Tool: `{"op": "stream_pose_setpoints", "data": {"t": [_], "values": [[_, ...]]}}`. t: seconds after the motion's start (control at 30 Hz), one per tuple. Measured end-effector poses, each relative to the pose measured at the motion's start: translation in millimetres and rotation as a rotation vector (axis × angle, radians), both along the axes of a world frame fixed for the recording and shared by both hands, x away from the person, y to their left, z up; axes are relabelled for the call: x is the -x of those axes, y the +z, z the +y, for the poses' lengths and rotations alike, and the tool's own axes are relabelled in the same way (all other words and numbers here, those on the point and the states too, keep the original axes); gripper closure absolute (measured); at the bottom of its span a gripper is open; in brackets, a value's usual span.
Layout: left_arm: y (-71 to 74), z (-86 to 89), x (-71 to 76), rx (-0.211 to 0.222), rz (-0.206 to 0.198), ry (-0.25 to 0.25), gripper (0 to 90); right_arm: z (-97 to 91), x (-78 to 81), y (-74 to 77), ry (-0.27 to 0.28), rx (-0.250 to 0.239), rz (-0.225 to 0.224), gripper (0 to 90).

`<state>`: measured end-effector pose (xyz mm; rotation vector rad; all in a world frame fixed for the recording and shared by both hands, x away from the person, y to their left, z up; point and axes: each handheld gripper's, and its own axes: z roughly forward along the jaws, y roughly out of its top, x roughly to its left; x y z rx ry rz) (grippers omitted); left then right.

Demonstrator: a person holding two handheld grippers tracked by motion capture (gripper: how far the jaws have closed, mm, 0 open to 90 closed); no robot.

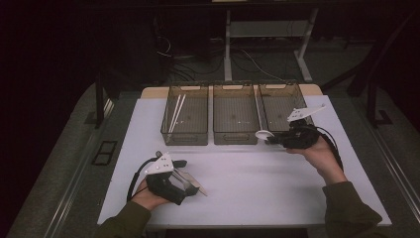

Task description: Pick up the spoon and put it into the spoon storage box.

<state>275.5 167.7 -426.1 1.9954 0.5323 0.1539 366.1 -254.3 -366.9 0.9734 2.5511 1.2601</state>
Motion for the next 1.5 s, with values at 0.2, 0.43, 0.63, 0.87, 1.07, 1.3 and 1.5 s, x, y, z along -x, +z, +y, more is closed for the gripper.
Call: {"op": "stream_pose_setpoints", "data": {"t": [0.2, 0.43, 0.63, 0.87, 1.07, 1.3, 1.5], "values": [[0.1, -0.1, 0.2, -0.001, 0.0, -0.004, 0.0, 7.7, -13.5, 7.4, -0.007, 0.002, -0.007, 81.2], [0.0, -0.4, 0.0, 0.001, 0.001, -0.004, 0.0, 20.8, -29.0, 16.4, -0.007, 0.006, -0.018, 81.2], [0.5, 0.0, 0.4, 0.002, -0.001, -0.005, 0.0, 36.8, -44.6, 23.9, 0.002, 0.011, -0.028, 81.2], [0.6, -0.4, 0.9, 0.008, 0.0, -0.006, 0.0, 59.8, -63.9, 25.7, 0.006, 0.014, -0.028, 81.1], [0.7, -0.3, 0.8, 0.008, -0.003, -0.009, 0.0, 80.7, -78.6, 18.8, 0.004, 0.027, -0.009, 81.1], [0.9, -0.3, 1.1, 0.009, -0.003, -0.012, 0.0, 98.2, -90.2, 1.6, -0.004, 0.056, 0.03, 80.9], [1.0, -0.5, 1.3, 0.009, -0.003, -0.014, 0.0, 109.3, -95.2, -15.0, -0.014, 0.12, 0.071, 80.7]]}}
